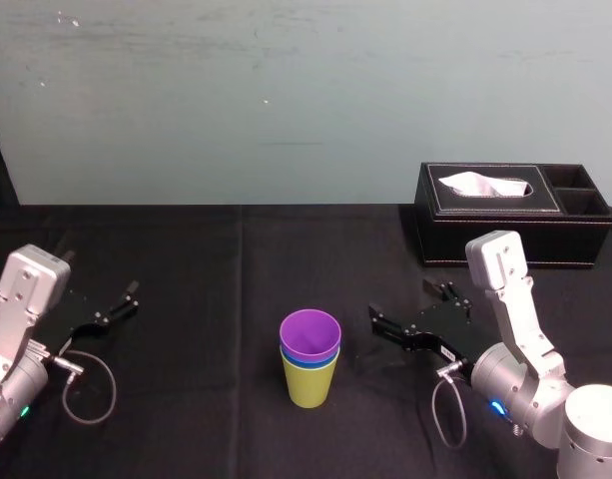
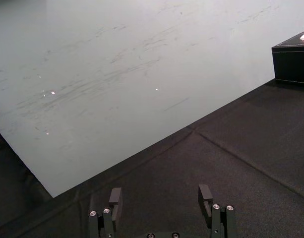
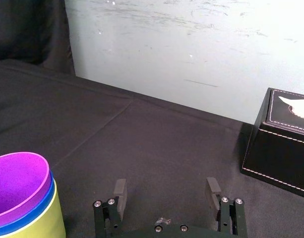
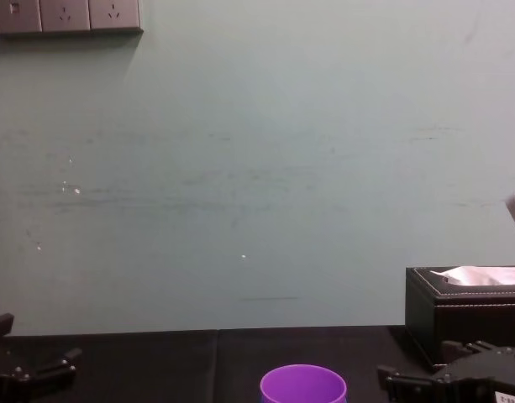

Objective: Stack the three plastic cups sequentially using one hand.

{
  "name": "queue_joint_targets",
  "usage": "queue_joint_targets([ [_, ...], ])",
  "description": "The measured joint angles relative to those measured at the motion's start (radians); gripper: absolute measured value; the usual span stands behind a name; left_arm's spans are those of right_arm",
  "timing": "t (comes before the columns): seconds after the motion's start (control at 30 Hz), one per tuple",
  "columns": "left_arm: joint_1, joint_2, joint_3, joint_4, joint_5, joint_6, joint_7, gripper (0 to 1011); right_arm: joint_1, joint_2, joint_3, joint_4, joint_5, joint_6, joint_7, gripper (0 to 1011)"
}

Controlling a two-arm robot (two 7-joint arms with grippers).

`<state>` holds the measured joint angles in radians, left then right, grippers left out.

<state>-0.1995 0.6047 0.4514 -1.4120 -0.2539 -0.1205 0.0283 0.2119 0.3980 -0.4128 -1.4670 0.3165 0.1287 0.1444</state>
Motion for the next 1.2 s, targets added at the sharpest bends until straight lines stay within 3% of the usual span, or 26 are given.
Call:
queue_joint_targets([
  [1.2, 0.000, 0.000, 0.000, 0.000, 0.000, 0.000, 0.000, 1000, 0.000, 0.000, 0.000, 0.000, 0.000, 0.000, 0.000, 1004],
])
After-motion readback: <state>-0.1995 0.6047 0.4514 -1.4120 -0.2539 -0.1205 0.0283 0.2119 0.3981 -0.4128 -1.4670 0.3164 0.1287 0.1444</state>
